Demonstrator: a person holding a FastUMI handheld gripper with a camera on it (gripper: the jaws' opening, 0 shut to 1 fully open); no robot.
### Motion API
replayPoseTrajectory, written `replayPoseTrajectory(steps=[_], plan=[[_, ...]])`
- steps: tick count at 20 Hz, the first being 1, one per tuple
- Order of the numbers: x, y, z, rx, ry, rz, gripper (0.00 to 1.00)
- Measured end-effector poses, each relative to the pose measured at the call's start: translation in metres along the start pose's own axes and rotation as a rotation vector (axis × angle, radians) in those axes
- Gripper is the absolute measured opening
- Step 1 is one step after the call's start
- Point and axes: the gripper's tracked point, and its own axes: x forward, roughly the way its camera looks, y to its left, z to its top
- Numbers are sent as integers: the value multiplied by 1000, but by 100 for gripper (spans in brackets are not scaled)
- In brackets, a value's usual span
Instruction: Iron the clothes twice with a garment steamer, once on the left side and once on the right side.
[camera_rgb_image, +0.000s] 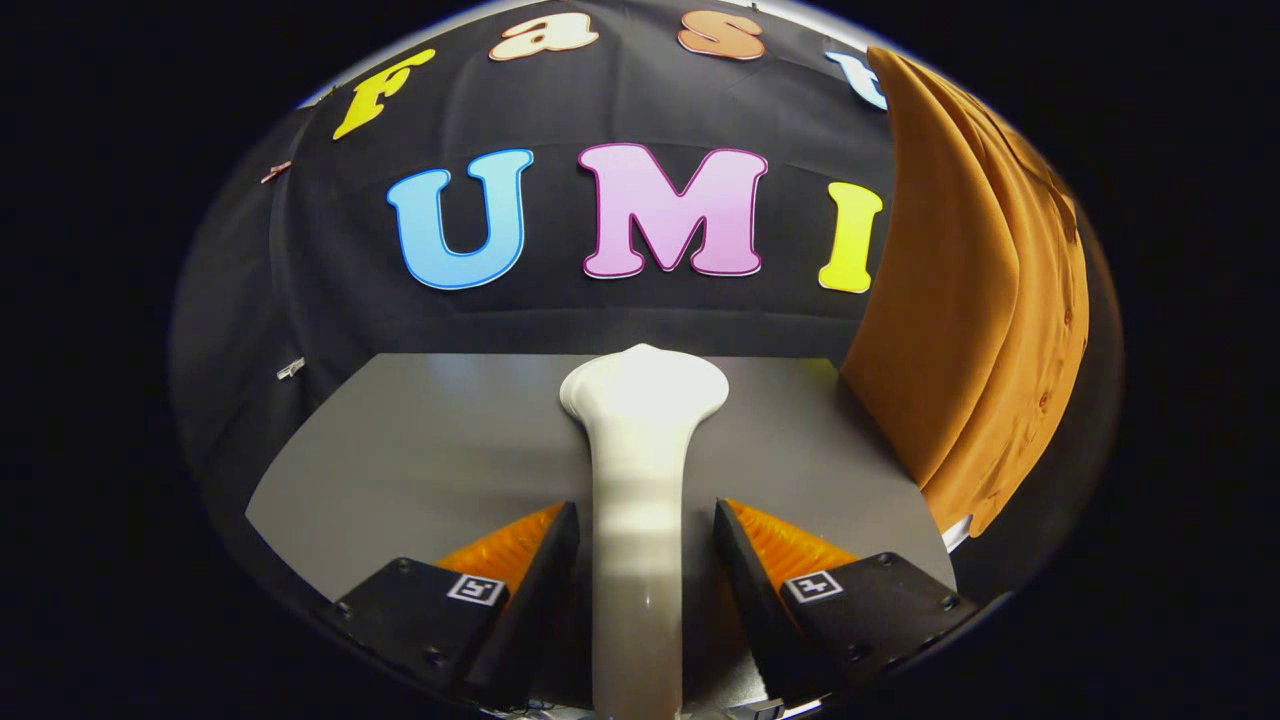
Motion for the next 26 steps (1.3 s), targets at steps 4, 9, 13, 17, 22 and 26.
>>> replayPoseTrajectory(steps=[4,9,13,17,22,26], plan=[[-1,-1,0,-23,2,1,52],[1,3,1,-6,-3,19,43],[-8,6,7,31,-49,45,43],[-27,6,22,34,-125,54,43],[-63,6,39,47,-234,47,35],[-91,2,40,65,-284,31,35]])
